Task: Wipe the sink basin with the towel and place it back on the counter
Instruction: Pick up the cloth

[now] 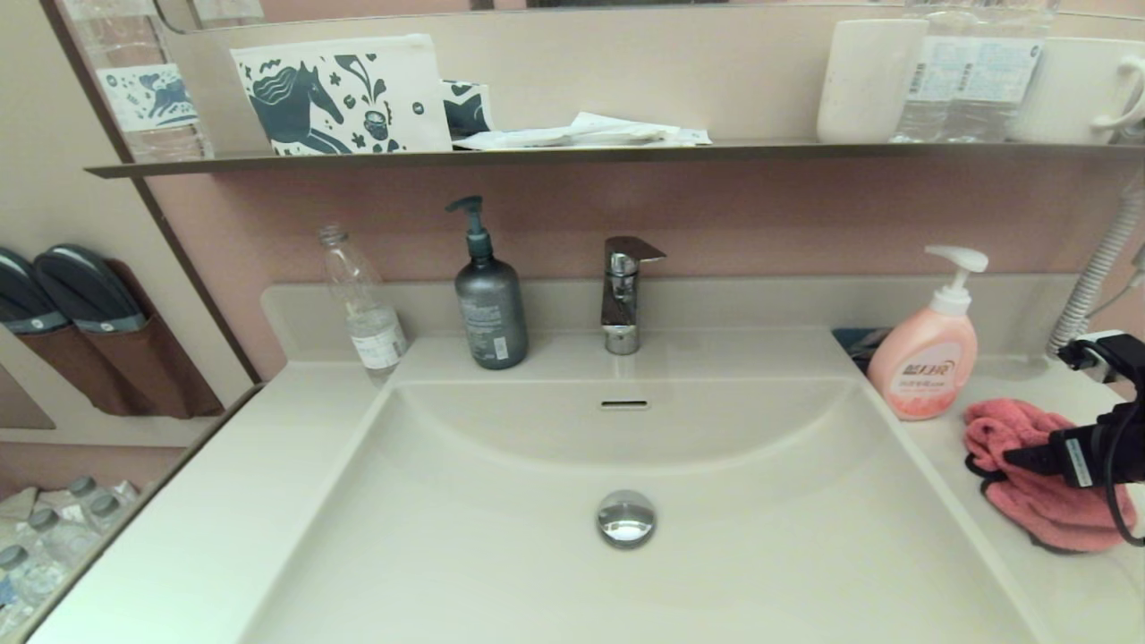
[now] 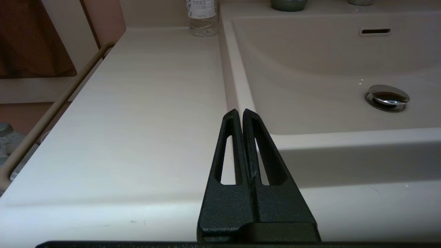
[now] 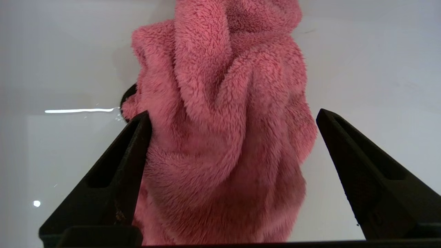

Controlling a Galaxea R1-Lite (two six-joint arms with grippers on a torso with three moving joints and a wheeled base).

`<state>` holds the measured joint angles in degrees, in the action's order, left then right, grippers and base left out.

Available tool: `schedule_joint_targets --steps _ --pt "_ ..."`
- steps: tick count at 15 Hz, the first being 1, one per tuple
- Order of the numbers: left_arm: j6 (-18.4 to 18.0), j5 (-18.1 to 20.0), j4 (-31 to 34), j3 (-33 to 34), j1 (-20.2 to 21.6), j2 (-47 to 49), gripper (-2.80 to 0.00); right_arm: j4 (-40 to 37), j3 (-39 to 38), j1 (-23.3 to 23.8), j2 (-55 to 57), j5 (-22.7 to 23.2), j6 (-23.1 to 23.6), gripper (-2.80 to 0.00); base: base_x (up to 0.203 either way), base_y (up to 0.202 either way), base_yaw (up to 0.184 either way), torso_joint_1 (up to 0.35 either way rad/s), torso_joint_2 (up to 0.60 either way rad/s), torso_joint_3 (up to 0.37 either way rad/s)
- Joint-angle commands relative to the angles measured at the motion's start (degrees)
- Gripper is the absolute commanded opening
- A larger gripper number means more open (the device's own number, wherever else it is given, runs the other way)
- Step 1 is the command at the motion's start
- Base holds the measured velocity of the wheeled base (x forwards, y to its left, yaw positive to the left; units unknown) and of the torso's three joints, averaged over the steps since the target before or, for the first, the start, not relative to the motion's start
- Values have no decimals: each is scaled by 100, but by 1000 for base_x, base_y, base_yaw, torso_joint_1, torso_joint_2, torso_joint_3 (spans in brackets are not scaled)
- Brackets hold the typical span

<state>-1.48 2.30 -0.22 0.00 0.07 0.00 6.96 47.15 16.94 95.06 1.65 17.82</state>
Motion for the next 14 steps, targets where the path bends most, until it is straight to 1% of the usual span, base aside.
schedule_joint_targets --steps 1,3,5,6,10,14 --pt "-2 7 -4 0 1 9 -280 196 25 -5 338 2 14 0 0 0 0 0 0 0" --pt "-2 -2 -4 0 1 9 -280 479 31 -6 515 2 7 0 0 0 0 0 0 0" --pt "-2 4 -4 0 1 9 -280 535 22 -7 566 8 11 0 0 0 0 0 0 0" --pt "-2 -2 -4 0 1 9 -280 535 19 -7 566 11 11 -280 0 0 0 0 0 0" --pt "-2 -2 -4 0 1 9 -280 532 -22 1 432 29 3 -280 0 0 0 0 0 0" --pt "-2 5 -4 0 1 9 -280 461 -39 53 -29 31 -40 -280 0 0 0 0 0 0"
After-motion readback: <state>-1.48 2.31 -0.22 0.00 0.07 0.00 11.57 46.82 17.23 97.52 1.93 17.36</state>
